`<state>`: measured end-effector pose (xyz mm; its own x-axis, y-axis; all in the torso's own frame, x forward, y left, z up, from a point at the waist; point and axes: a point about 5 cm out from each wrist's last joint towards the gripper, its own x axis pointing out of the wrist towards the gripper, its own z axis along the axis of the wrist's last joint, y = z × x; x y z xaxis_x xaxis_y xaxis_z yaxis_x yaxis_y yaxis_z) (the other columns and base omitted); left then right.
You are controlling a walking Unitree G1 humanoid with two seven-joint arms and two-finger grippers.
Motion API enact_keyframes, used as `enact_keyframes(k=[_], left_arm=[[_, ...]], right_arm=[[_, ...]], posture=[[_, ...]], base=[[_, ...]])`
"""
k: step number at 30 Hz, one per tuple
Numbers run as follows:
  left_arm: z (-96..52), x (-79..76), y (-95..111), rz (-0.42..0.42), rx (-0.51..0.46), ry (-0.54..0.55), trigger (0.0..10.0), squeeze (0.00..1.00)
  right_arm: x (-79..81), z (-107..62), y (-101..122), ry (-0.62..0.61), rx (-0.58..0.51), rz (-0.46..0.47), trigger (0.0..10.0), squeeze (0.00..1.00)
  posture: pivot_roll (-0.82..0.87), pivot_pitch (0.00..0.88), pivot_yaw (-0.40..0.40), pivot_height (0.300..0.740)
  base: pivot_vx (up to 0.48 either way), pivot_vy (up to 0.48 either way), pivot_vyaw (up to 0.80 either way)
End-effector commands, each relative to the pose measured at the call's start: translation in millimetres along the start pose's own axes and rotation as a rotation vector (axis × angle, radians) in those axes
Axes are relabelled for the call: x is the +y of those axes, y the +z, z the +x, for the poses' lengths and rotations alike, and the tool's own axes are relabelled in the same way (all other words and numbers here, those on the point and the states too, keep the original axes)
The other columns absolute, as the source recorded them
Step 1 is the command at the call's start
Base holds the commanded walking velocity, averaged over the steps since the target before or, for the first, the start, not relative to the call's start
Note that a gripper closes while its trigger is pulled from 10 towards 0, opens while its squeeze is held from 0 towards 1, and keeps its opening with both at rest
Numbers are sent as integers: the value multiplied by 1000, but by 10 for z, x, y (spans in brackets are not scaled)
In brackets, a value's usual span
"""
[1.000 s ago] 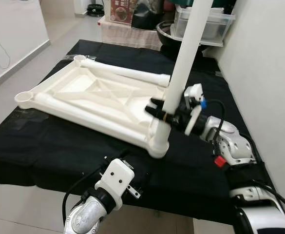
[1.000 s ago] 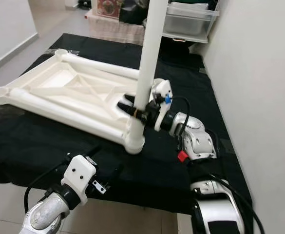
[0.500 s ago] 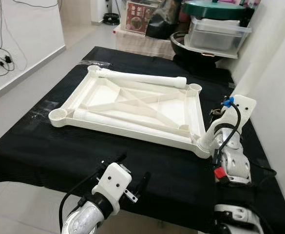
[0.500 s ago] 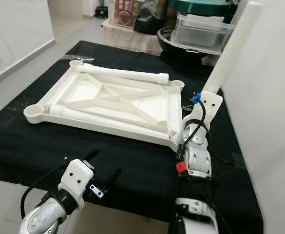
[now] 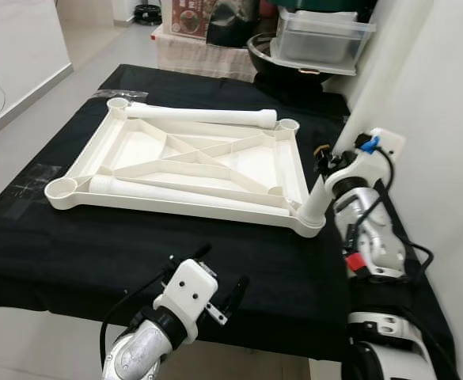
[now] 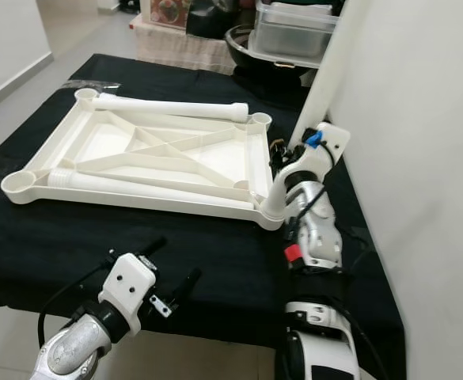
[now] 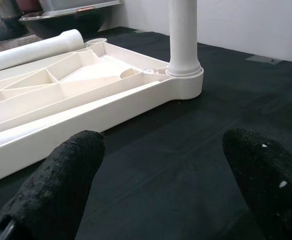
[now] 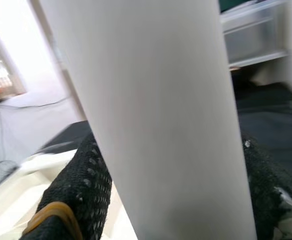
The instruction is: Building children table
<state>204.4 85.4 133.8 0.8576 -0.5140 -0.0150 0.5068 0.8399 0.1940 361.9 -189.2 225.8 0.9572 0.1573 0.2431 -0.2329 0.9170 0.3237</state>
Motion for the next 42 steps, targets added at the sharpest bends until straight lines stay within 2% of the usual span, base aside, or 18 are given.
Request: enact_keyframes(k=[1,3,5,6,8,9,16,17,18,22,26,28,32,33,34,35,38,42], left_arm=[[-5,-15,-29,-10,15,-4,10000,0],[-5,-15,-29,-10,15,-4,10000,0],[-8,-16,-28,-11,15,-4,10000,0],[-8,-16,-28,-11,15,-4,10000,0],[-10,-16,-28,-10,16,-3,10000,0],[-11,-15,-27,-9,16,-2,10000,0],[-18,-14,-30,-9,17,-1,10000,0],[-23,-15,-32,-9,18,-1,10000,0],[-23,-15,-32,-9,18,-1,10000,0],[-29,-17,-34,-9,19,-2,10000,0],[-37,-21,-42,-9,22,-4,10000,0],[-37,-21,-42,-9,22,-4,10000,0],[-28,-17,-46,-10,22,-13,10000,0],[-28,-17,-46,-10,22,-13,10000,0],[-24,-12,-46,-9,22,-15,10000,0],[-24,-12,-46,-9,22,-15,10000,0],[-21,-6,-45,-7,22,-14,10000,0],[-19,-6,-42,-6,21,-12,10000,0]], right_arm=[[130,3,-7,211,54,48,10000,0],[130,3,-7,211,54,48,10000,0],[193,-169,-49,569,207,52,10000,0],[193,-169,-49,569,207,52,10000,0],[324,-401,-158,891,364,37,10000,0],[371,-469,-205,976,414,39,10000,0],[465,-446,-298,1047,443,39,10000,0],[493,-405,-317,1048,425,14,0,0],[493,-405,-317,1048,425,14,0,0],[518,-277,-345,971,388,-4,0,0],[353,-133,-306,735,327,-97,0,0],[353,-133,-306,735,327,-97,0,0],[-141,-31,-306,103,282,-211,0,0],[-141,-31,-306,103,282,-211,0,0],[-315,-61,-296,-148,262,-242,0,0],[-315,-61,-296,-148,262,-242,0,0],[-447,-203,-340,-459,248,-268,0,0],[-424,-299,-387,-574,240,-281,0,0]], posture=[[97,64,-122,740],[97,64,-122,740],[101,65,-123,740],[101,65,-123,740],[106,65,-126,740],[106,65,-126,740],[112,61,-125,740],[116,58,-124,740],[116,58,-124,740],[116,57,-124,740],[109,49,-119,740],[109,49,-119,740],[101,53,-109,740],[101,53,-109,740],[98,59,-106,740],[98,59,-106,740],[98,61,-112,740],[106,63,-116,740]], base=[[0,0,0],[0,0,0],[0,0,0],[0,0,0],[0,0,0],[0,0,0],[0,0,0],[0,0,0],[0,0,0],[0,0,0],[0,0,0],[0,0,0],[0,0,0],[0,0,0],[0,0,0],[0,0,0],[0,0,0],[0,0,0]])
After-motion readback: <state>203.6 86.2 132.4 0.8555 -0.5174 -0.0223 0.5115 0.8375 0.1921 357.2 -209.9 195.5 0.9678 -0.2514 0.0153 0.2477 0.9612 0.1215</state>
